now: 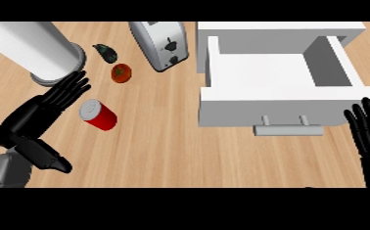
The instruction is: Pick up the can, place it into the drawer and close the drawer
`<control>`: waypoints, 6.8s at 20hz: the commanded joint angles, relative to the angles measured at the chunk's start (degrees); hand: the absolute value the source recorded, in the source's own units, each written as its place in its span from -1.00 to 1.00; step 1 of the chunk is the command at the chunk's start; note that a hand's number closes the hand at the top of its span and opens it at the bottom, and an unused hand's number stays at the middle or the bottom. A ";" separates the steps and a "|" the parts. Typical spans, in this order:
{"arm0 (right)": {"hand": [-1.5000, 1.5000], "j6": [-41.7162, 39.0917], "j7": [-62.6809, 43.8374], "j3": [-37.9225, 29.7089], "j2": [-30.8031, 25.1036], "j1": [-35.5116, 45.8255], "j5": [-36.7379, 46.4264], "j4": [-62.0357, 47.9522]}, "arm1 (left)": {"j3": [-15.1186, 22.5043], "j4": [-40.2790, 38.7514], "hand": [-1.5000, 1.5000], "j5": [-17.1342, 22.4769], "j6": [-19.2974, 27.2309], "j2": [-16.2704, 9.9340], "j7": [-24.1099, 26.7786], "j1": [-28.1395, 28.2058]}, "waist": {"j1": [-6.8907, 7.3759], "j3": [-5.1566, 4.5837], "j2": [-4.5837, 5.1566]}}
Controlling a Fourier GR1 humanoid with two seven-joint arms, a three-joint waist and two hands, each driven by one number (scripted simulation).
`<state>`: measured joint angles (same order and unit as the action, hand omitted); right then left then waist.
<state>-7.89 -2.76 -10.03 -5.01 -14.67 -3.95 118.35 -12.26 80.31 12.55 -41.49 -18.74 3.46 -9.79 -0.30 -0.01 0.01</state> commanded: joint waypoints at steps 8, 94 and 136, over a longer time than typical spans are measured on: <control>-1.00 -1.70 -0.49 -3.34 -0.71 2.78 -1.20 -2.81 | 0.83 -17.32 -1.00 -13.43 1.53 0.04 17.09 -3.94 | -0.08 -0.02 0.06; -1.00 -4.49 -0.35 -4.31 4.69 -4.90 -1.77 6.06 | -5.52 -42.80 1.00 -9.25 36.76 11.84 28.32 -17.35 | 1.43 0.15 -0.66; -1.00 -4.84 -1.57 -7.89 3.13 0.97 -2.77 2.55 | 23.35 -26.76 1.00 -6.59 70.28 18.74 -20.81 -62.58 | -0.92 0.06 0.21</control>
<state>-13.05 -5.65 -17.58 -1.67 -16.03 -7.70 124.65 11.79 58.68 4.78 28.31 0.00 -16.75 -67.08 -1.36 0.03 0.12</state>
